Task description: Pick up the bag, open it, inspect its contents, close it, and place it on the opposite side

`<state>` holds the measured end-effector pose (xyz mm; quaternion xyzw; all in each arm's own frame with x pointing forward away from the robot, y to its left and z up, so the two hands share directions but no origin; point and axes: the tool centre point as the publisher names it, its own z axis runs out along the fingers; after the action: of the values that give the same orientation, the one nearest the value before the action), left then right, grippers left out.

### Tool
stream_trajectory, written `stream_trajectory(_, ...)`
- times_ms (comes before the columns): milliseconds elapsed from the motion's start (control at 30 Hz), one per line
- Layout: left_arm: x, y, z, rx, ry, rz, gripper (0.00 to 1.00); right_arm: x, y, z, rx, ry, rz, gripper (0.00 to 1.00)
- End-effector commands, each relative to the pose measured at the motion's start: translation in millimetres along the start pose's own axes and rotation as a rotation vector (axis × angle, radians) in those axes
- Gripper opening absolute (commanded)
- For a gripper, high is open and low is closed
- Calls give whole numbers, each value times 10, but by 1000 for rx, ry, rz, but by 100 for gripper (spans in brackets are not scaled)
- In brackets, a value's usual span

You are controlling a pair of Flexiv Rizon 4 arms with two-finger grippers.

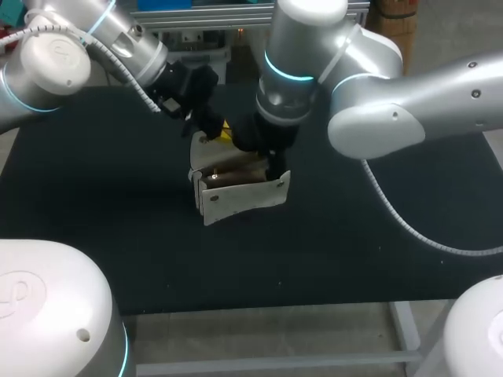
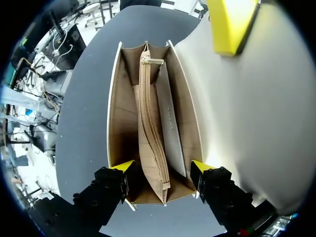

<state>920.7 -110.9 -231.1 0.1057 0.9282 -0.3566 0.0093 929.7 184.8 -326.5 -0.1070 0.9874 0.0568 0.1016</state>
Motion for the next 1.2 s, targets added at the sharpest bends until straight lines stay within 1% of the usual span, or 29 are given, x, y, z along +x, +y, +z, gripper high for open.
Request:
stream_trajectory(33,-54,-81,46,8,7,1,0,12,128,507,22,6,-7,73)
stream_trajectory(200,-55,-75,53,7,9,1,0,9,121,478,18,0,-5,71)
stream_trajectory(300,-54,-73,54,5,8,1,0,9,120,380,10,-29,-2,68)
stream_trajectory(467,-50,-71,75,3,11,2,0,2,129,199,-15,-71,-7,56)
stream_trajectory(533,-49,-75,80,2,12,3,0,4,137,101,-26,-97,-8,50)
stream_trajectory(700,-47,-85,84,-2,12,7,0,-2,162,-70,-48,-146,-17,46)
stream_trajectory(767,-48,-87,84,-3,12,8,0,-11,168,-122,-50,-158,-18,43)
stream_trajectory(833,-48,-88,85,-5,12,7,0,-18,174,-170,-53,-167,-21,37)
stream_trajectory(933,-49,-89,88,-7,12,6,0,-17,176,-229,-56,-178,-28,38)
stream_trajectory(1000,-49,-88,89,-7,12,6,0,-20,163,-270,-55,-188,-26,42)
stream_trajectory(1067,-49,-86,90,-7,12,5,0,-31,140,-306,-57,-200,-23,41)
stream_trajectory(1133,-50,-85,91,-6,13,6,0,-53,117,-327,-56,-210,-19,38)
stream_trajectory(1200,-50,-86,91,-7,14,8,0,-87,87,-327,-55,-215,-13,31)
